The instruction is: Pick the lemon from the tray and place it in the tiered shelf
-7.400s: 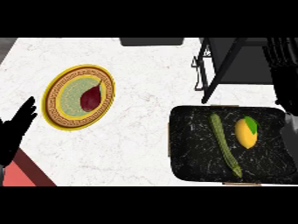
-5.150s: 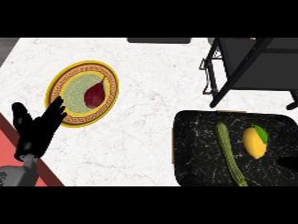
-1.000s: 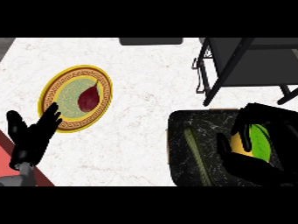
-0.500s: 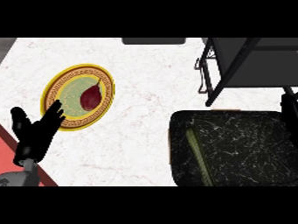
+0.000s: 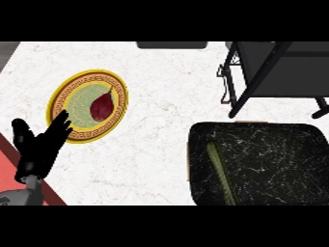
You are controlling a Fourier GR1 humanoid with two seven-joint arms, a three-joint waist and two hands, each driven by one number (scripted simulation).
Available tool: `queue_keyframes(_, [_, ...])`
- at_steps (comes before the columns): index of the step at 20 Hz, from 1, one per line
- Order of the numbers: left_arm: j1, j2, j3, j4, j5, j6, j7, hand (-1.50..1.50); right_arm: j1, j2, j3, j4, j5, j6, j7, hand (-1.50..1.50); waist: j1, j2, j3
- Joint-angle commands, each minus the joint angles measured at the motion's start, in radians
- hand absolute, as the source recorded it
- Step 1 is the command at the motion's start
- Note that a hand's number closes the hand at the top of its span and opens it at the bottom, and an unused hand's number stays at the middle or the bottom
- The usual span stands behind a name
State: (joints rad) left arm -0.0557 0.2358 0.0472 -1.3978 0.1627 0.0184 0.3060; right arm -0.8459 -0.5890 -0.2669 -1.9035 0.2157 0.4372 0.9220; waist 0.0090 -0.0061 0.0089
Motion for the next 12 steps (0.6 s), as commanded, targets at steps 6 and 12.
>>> queue_keyframes(6, [-0.017, -0.027, 0.009, 0.093, -0.012, -0.002, -0.034, 0.0, -0.151, -0.119, -0.014, 0.382, 0.0, 0.071, -0.182, 1.5, 0.001, 0.01, -0.01])
queue_keyframes(12, [0.003, -0.026, 0.012, 0.047, 0.006, -0.02, -0.001, 0.0, -0.142, -0.141, 0.04, 0.569, 0.099, 0.053, -0.399, 1.5, 0.006, 0.012, -0.009])
